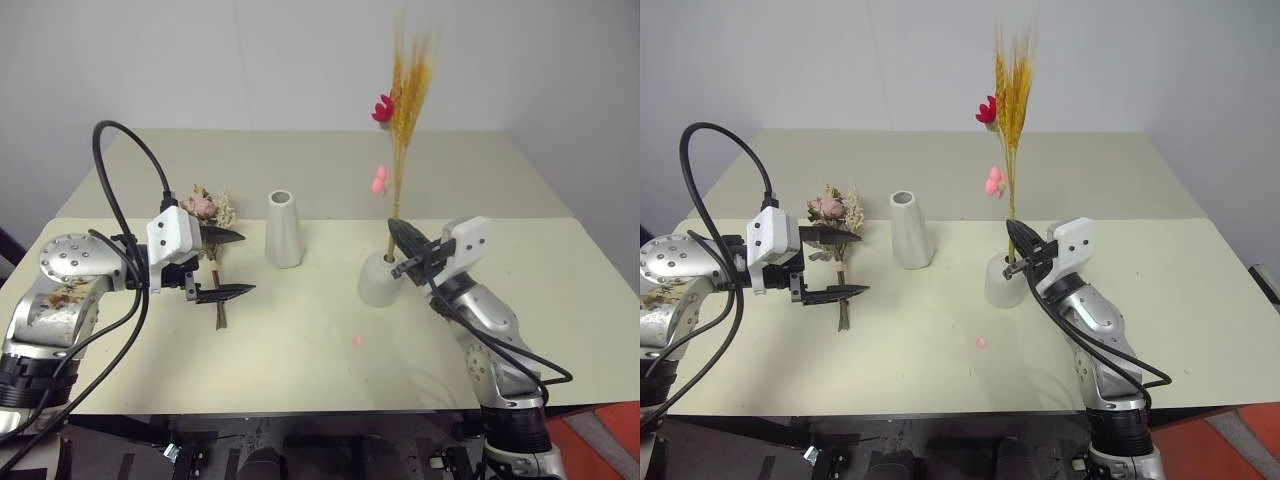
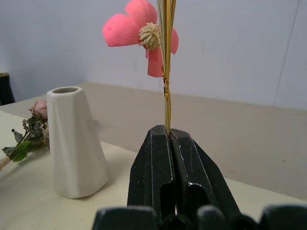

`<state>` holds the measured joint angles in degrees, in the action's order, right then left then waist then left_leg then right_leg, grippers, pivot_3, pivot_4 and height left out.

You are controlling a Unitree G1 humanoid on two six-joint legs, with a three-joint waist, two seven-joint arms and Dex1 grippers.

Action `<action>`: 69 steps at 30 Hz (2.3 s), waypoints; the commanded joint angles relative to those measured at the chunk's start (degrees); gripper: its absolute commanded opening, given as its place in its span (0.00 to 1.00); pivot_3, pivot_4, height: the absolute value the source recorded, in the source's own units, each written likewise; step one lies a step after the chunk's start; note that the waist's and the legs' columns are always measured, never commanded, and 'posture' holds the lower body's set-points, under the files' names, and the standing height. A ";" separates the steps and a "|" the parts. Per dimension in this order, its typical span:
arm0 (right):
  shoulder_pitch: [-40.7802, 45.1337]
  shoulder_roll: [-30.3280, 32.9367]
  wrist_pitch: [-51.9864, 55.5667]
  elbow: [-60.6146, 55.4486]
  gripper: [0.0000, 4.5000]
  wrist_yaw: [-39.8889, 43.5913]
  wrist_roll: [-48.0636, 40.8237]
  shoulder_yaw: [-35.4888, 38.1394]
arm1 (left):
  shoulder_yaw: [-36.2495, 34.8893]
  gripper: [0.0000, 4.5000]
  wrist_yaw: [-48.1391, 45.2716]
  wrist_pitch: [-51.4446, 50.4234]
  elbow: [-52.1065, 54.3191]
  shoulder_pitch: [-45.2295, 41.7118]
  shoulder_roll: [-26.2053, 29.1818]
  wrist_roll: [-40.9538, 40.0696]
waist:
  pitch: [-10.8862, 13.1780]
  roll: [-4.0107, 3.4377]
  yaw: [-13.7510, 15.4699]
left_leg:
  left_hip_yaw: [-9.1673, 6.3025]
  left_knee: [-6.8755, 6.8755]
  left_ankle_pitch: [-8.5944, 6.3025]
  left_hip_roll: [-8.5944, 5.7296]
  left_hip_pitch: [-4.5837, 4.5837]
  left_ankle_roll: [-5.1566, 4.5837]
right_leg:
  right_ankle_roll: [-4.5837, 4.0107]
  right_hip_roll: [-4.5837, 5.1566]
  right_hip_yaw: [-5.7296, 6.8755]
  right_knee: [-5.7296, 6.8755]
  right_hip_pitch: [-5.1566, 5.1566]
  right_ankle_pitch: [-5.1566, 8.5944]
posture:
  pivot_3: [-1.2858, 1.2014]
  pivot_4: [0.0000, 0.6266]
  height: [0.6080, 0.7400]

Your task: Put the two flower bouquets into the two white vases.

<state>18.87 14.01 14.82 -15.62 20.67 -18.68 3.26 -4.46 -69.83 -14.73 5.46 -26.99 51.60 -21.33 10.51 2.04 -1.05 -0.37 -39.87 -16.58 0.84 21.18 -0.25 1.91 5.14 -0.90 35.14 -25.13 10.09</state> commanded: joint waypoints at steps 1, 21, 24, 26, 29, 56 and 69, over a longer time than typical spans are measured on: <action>-1.08 -0.43 0.73 -4.60 0.01 -0.25 -4.00 2.87 | -0.88 1.00 -0.11 1.34 0.18 -0.61 0.36 -0.18 | 0.00 0.00 0.01 | 0.00 0.00 0.00 0.00 0.00 0.00 | 0.00 0.00 0.00 0.00 0.00 0.00 | 0.52 0.24 1.00; -11.63 21.44 17.85 -20.18 0.76 6.41 -6.59 6.80 | -2.16 1.00 21.52 -20.36 5.68 3.56 -0.63 7.33 | 0.00 0.02 0.29 | -0.02 -0.01 0.00 -0.01 0.04 -0.01 | 0.02 0.02 0.02 -0.04 0.02 0.01 | 0.52 0.24 1.00; -14.78 28.87 20.68 -23.43 0.76 12.16 -10.34 12.25 | 0.43 1.00 27.19 -33.06 9.75 2.15 -0.44 9.15 | 0.00 0.02 0.51 | -0.04 -0.03 0.00 -0.02 0.02 -0.01 | 0.04 0.03 0.03 -0.04 0.06 0.02 | 0.52 0.24 1.00; -15.62 33.27 21.69 -24.50 0.76 15.93 -12.40 14.76 | 1.48 1.00 29.04 -41.79 10.54 -0.91 -1.61 7.78 | -0.02 0.06 0.43 | -0.05 -0.03 0.00 -0.02 -0.01 -0.01 | 0.06 0.02 0.03 -0.05 0.10 0.04 | 0.52 0.24 1.00; -15.65 38.94 23.65 -25.69 0.76 21.39 -16.60 18.44 | 3.69 1.00 33.15 -54.78 7.45 -7.75 -4.65 7.80 | -0.04 0.10 0.40 | -0.06 -0.07 0.00 -0.03 -0.03 -0.01 | 0.07 0.01 0.02 -0.04 0.15 0.04 | 0.52 0.24 1.00; -15.88 44.10 25.22 -30.06 0.76 21.91 -19.73 25.45 | -6.03 0.37 51.06 -60.58 -27.12 -25.25 -23.22 8.02 | -0.10 0.20 0.42 | -0.11 -0.12 0.00 -0.11 -0.01 0.00 | 0.04 0.09 0.04 -0.06 0.20 0.02 | 0.52 0.24 1.00; -16.68 43.16 23.02 -29.65 0.76 21.25 -16.42 24.93 | -13.27 0.02 55.16 -37.23 -17.60 -28.97 -27.17 5.75 | -0.10 0.22 0.85 | -0.12 -0.14 0.00 -0.12 0.07 0.00 | 0.03 0.13 0.05 -0.08 0.17 0.00 | 0.52 0.24 1.00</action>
<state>1.92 57.27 39.34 -44.41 42.45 -35.86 26.34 -15.69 -15.83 -58.96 -16.24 -52.91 24.73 -14.76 10.41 2.26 -0.19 -0.48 -40.02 -16.58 0.72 21.26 -0.24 1.95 5.29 -0.85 35.06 -24.96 10.09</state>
